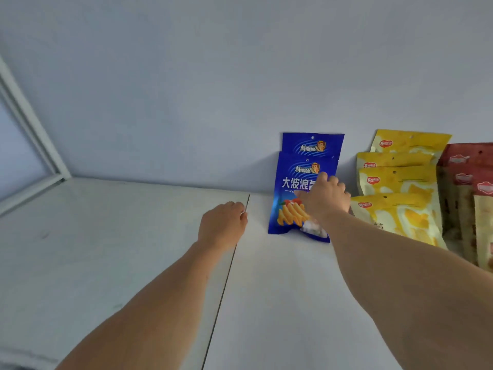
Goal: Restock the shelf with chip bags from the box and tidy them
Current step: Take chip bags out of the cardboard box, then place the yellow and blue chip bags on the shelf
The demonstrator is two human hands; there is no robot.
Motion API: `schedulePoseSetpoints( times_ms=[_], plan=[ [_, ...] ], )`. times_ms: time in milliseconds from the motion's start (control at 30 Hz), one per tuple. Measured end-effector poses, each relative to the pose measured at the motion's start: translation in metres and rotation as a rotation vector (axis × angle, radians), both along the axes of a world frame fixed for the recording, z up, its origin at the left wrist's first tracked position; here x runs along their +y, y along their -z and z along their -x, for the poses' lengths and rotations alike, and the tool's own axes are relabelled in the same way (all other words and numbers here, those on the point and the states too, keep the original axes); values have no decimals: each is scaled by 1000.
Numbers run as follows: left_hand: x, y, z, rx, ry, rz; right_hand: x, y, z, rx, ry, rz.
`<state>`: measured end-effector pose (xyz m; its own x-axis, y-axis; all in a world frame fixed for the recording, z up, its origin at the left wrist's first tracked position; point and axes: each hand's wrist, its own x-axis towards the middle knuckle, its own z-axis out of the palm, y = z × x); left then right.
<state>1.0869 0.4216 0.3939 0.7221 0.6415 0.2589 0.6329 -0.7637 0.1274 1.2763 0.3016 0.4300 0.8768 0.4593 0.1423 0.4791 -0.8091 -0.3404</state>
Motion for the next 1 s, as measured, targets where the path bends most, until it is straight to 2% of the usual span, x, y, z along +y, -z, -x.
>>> schedulePoseSetpoints(
  times_ms=[167,300,400,700,833,1000],
  plan=[
    [-57,-8,98,233,-88,-235,-38,9,102,-425,-532,289],
    [-114,7,197,358,-201,-250,-66,36,203,-534,-903,293],
    [-164,21,280,431,-292,-201,-87,52,282,-578,-1094,307],
    [-310,65,527,476,-665,-43,-150,87,528,-634,-1485,283],
    [-369,87,629,461,-735,1,-180,111,639,-636,-1598,267],
    [-432,114,752,413,-805,67,-219,148,762,-582,-1670,361]
  ],
)
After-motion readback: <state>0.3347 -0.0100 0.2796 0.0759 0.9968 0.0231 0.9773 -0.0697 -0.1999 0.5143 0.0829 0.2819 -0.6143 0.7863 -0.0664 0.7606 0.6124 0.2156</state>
